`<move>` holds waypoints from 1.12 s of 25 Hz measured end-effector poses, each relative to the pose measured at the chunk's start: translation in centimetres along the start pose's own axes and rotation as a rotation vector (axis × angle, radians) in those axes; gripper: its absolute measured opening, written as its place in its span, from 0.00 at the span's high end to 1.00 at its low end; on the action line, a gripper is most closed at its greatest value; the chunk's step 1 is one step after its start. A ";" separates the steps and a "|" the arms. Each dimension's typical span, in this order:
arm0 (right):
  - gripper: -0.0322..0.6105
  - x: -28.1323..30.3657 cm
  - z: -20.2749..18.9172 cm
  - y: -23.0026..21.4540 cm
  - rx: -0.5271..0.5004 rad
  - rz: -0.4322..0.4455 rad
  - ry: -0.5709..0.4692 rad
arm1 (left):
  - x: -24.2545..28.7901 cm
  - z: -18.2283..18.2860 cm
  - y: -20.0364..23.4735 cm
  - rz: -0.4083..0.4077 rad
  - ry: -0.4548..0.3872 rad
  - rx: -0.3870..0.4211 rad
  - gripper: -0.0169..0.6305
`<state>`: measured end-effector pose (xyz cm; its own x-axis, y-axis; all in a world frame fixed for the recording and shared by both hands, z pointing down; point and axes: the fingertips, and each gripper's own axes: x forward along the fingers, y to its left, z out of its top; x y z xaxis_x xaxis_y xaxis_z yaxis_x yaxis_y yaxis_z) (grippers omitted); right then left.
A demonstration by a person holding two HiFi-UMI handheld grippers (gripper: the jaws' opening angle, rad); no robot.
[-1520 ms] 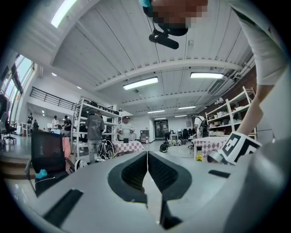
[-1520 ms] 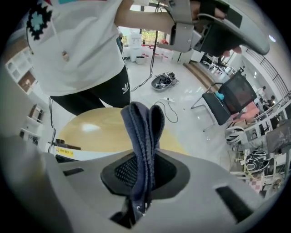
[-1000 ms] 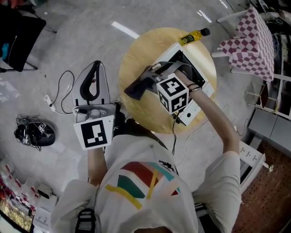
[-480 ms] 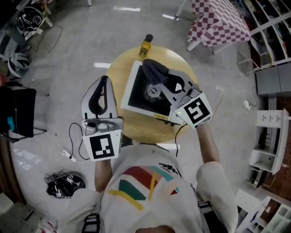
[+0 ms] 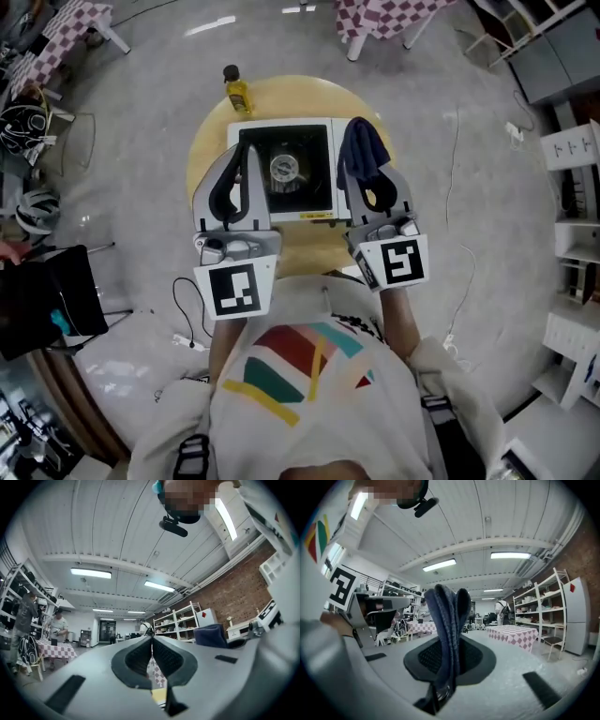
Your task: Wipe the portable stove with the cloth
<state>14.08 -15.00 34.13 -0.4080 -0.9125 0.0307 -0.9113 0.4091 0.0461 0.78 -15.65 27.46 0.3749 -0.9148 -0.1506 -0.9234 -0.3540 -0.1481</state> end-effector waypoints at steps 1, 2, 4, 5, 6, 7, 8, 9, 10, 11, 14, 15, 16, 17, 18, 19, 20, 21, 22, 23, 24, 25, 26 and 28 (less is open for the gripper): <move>0.90 -0.3 -0.1 -0.2 0.014 -0.018 -0.010 | 0.3 0.0 -0.5 -0.015 -0.005 -0.005 0.96; 0.90 -0.6 -0.3 -0.4 0.023 -0.031 -0.013 | 0.5 0.1 -1.0 -0.026 -0.007 -0.008 0.96; 0.90 -0.9 -0.6 -0.5 0.030 -0.045 -0.006 | 0.6 0.0 -1.5 -0.042 0.000 -0.007 0.96; 0.90 -1.0 -0.8 -0.6 0.030 -0.048 -0.002 | 0.6 -0.1 -1.7 -0.049 0.005 -0.004 0.96; 0.90 -1.1 -0.8 -0.6 0.031 -0.049 0.000 | 0.6 -0.1 -1.9 -0.054 0.009 -0.001 0.96; 0.90 -1.1 -0.8 -0.7 0.033 -0.050 -0.001 | 0.7 -0.1 -2.0 -0.058 0.011 0.003 0.96; 0.90 -1.2 -0.8 -0.9 0.034 -0.051 -0.004 | 0.7 -0.2 -2.2 -0.060 0.011 0.007 0.96; 0.90 -1.2 -0.7 -1.1 0.036 -0.052 -0.006 | 0.7 -0.2 -2.4 -0.062 0.010 0.011 0.96; 0.90 -1.3 -0.7 -1.3 0.036 -0.053 -0.008 | 0.8 -0.2 -2.5 -0.063 0.010 0.017 0.96; 0.90 -1.3 -0.7 -1.4 0.037 -0.053 -0.011 | 0.8 -0.3 -2.7 -0.064 0.011 0.024 0.96; 0.90 -1.0 -0.8 -1.7 0.036 -0.054 -0.011 | 0.7 -0.7 -2.5 -0.064 0.020 0.041 0.96; 0.90 -0.9 -0.9 -1.7 0.035 -0.053 -0.010 | 0.7 -0.7 -2.4 -0.063 0.022 0.044 0.96; 0.90 -0.9 -0.9 -1.7 0.035 -0.052 -0.008 | 0.6 -0.8 -2.4 -0.061 0.023 0.046 0.96; 0.90 -0.9 -1.0 -1.8 0.035 -0.050 -0.008 | 0.5 -0.8 -2.4 -0.059 0.025 0.050 0.96; 0.90 -0.9 -1.0 -1.8 0.034 -0.047 -0.009 | 0.5 -0.9 -2.4 -0.058 0.027 0.054 0.96; 0.90 -1.0 -1.0 -1.8 0.034 -0.042 -0.012 | 0.4 -0.9 -2.4 -0.057 0.029 0.057 0.96; 0.90 -1.0 -1.0 -1.8 0.033 -0.038 -0.012 | 0.4 -1.0 -2.4 -0.057 0.030 0.060 0.96; 0.90 -1.0 -1.1 -1.8 0.031 -0.035 -0.009 | 0.4 -1.0 -2.4 -0.056 0.030 0.063 0.96; 0.90 -0.9 -1.3 -1.8 0.025 -0.034 -0.003 | 0.4 -1.1 -2.3 -0.055 0.030 0.064 0.96; 0.90 -0.9 -1.4 -1.8 0.020 -0.032 0.002 | 0.4 -1.1 -2.3 -0.055 0.030 0.065 0.96; 0.90 -0.7 -1.4 -1.8 0.017 -0.029 0.002 | 0.5 -1.1 -2.2 -0.053 0.028 0.065 0.96; 0.90 -0.6 -1.4 -1.8 0.016 -0.026 0.001 | 0.6 -1.0 -2.1 -0.052 0.026 0.065 0.96; 0.90 -0.5 -1.4 -1.8 0.014 -0.026 0.001 | 0.6 -1.0 -2.0 -0.052 0.022 0.064 0.96; 0.90 -0.4 -1.5 -2.0 0.009 -0.028 0.004 | 0.7 -0.9 -2.0 -0.051 0.015 0.062 0.96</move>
